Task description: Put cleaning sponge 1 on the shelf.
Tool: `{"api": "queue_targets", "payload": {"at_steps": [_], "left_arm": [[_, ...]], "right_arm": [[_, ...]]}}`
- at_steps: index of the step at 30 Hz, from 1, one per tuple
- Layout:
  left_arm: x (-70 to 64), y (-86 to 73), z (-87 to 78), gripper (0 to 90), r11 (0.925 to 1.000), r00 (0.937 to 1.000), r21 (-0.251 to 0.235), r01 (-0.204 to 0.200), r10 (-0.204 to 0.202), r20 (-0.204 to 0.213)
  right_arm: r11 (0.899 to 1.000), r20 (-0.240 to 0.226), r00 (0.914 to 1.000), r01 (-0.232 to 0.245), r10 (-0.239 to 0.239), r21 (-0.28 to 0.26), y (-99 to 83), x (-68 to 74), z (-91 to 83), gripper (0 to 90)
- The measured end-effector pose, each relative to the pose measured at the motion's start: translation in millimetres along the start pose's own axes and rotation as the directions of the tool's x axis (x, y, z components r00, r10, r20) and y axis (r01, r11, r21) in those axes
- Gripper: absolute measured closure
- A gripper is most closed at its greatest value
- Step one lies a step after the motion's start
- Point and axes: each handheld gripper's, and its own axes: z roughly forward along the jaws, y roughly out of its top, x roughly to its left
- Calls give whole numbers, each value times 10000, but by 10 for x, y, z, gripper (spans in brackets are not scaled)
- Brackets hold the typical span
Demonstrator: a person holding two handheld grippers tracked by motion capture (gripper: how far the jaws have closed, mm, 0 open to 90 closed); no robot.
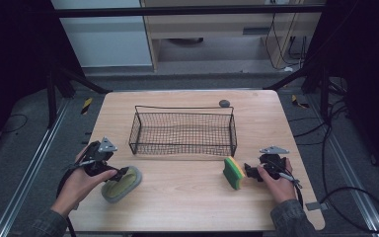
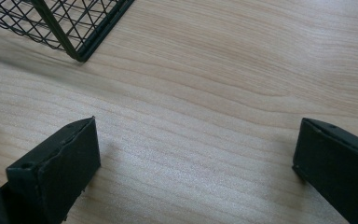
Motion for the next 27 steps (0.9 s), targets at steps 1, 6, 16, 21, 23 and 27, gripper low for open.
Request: {"api": "queue_targets", "payload": {"at_steps": [1,6,16,21,23,27], "left_arm": [[-5,3,7,45,9994,9999,308,-131,128,105],[-2,19,14,76,9917,9981,1209,-445,391,468],[23,93,9,286,9770,9939,2021,-674,481,989],[16,99,23,390,9707,9913,2272,-779,511,1216],[18,102,23,420,9706,9916,2294,-725,455,1211],[19,104,23,466,9678,9914,2427,-669,371,1255]], "right_arm": [[10000,1,10000,2,-2,1,0,0,0,7],[10000,0,10000,-1,1,1,0,0,0,7],[10000,64,10000,23,-23,4,-8,0,-6,7],[10000,64,10000,18,-18,4,-8,1,-7,7],[10000,75,10000,25,-25,1,-9,1,-6,7],[10000,79,10000,17,-17,8,-8,2,-6,7]]}}
